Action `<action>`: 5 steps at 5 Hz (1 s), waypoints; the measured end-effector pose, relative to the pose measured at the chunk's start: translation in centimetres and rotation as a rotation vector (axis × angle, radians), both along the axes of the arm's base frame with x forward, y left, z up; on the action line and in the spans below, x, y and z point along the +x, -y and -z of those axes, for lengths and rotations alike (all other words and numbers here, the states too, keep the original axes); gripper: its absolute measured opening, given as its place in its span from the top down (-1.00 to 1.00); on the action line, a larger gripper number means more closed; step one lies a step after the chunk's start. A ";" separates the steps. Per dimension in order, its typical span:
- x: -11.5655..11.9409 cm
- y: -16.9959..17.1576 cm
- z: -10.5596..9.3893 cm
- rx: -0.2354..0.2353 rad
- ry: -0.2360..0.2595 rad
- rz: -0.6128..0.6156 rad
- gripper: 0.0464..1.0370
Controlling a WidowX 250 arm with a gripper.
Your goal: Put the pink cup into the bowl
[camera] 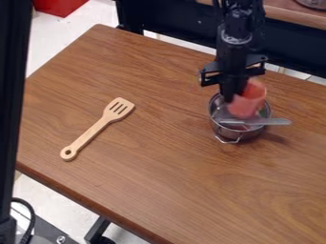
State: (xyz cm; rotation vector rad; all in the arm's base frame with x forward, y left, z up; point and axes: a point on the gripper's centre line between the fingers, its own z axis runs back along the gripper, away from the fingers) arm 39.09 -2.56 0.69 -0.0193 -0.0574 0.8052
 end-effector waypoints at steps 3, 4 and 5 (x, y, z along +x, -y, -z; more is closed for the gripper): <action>-0.4 -1.6 -0.2 -0.058 -0.044 -0.037 -0.91; -0.6 -2.5 -2.6 -0.057 0.005 -0.030 -0.92; -1.3 -4.4 -3.1 -0.053 -0.006 -0.010 -0.92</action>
